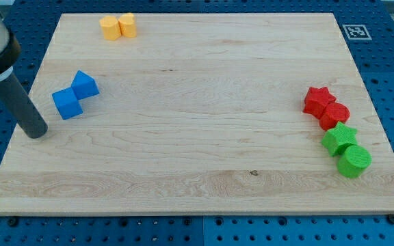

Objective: Slide the blue cube vertical to the yellow hexagon

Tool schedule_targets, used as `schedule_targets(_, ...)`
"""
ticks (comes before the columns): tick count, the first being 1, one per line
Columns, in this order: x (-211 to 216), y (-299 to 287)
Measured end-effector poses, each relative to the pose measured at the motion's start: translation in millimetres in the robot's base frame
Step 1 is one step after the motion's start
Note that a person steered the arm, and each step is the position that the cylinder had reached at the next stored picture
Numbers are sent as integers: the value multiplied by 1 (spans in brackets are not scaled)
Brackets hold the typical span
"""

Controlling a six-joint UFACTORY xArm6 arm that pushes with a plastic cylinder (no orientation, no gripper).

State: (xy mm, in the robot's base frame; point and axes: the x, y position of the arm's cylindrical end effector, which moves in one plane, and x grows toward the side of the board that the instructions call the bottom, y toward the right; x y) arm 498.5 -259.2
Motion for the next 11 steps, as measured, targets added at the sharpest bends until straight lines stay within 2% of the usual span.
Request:
schedule_targets(5, -13, -2)
schedule_targets(6, -36, 15)
schedule_targets(7, -36, 15)
schedule_targets(11, -37, 79)
